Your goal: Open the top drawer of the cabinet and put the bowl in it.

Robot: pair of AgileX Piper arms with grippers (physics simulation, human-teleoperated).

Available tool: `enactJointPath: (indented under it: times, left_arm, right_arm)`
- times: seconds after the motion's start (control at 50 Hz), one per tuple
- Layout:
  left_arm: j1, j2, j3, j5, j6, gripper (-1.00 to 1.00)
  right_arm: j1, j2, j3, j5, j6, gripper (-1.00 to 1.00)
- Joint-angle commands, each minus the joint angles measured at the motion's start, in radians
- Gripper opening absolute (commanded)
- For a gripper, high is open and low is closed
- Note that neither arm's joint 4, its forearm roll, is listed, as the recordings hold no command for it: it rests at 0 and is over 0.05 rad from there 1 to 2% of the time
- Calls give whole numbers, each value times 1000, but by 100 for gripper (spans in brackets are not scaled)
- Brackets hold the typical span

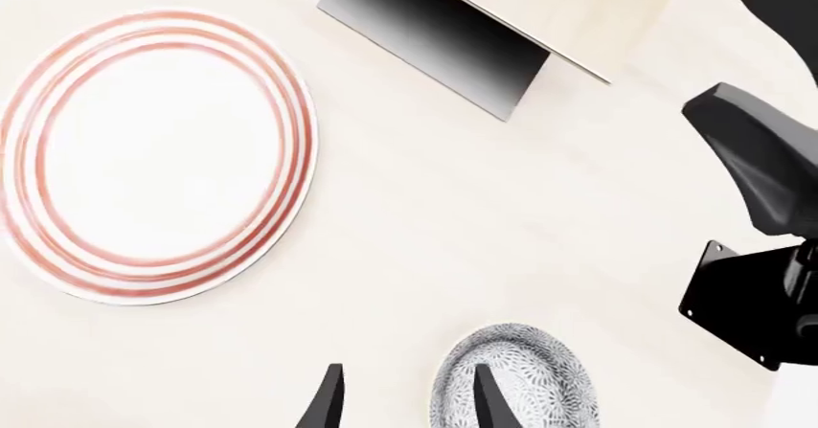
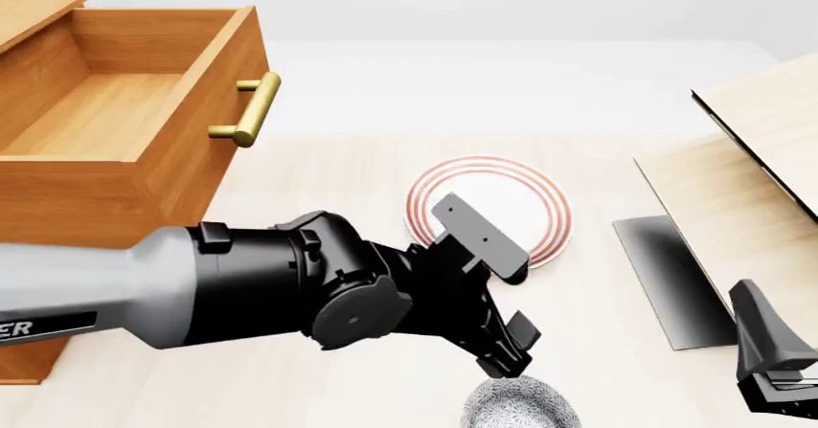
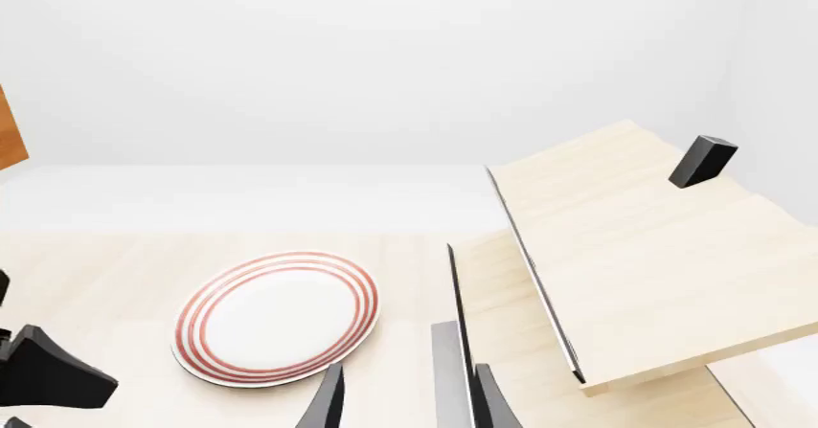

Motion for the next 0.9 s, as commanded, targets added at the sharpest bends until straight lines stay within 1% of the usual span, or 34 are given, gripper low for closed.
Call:
enactJointPath:
  times: [0.02,0.28,0.32,0.36,0.38,0.42,0.46,0.48,0.6,0.62,0.66,0.7,0.72,0.74,0.78,0.82,0.86,0.88,0.9]
  left_arm:
    - [-26,39,-16,-9,-29,100]
    - [-38,71,-12,-28,-45,100]
    - [-45,78,-16,-28,-62,100]
    - [-40,77,-12,-28,-52,100]
    - [-51,85,-24,-24,-66,100]
    - [-43,80,-16,-24,-52,100]
    - [-58,91,-29,-22,-68,100]
    - [-51,92,-23,-22,-60,100]
    - [-75,127,-49,-12,-92,100]
    - [-74,129,-50,-11,-86,100]
    - [-85,141,-63,-3,-112,100]
    - [-79,139,-57,-4,-103,100]
    - [-86,148,-64,0,-119,100]
    - [-90,153,-70,1,-117,100]
    - [-97,160,-79,11,-135,100]
    - [-87,164,-68,16,-148,100]
    - [-90,167,-69,9,-146,100]
    - [-90,173,-66,10,-164,100]
    - [-86,174,-62,5,-157,100]
  right_arm:
    - [0,-1,1,0,1,100]
    - [0,-2,0,0,0,100]
    - [0,-1,0,0,0,100]
    - [0,-2,0,0,-1,100]
    - [0,-1,0,0,0,100]
    - [0,-2,0,0,0,100]
    - [0,-2,0,0,0,100]
    - [0,-2,0,0,0,100]
    - [0,-1,0,0,0,100]
    - [0,-1,0,0,0,100]
    - [0,-1,0,0,1,100]
    - [0,-1,0,0,0,100]
    - [0,-1,0,0,0,100]
    - [0,-1,1,0,1,100]
    - [0,-1,0,0,1,100]
    - [0,-2,0,0,1,100]
    - [0,-1,0,0,0,100]
    - [0,-1,0,0,0,100]
    - [0,-2,0,0,0,100]
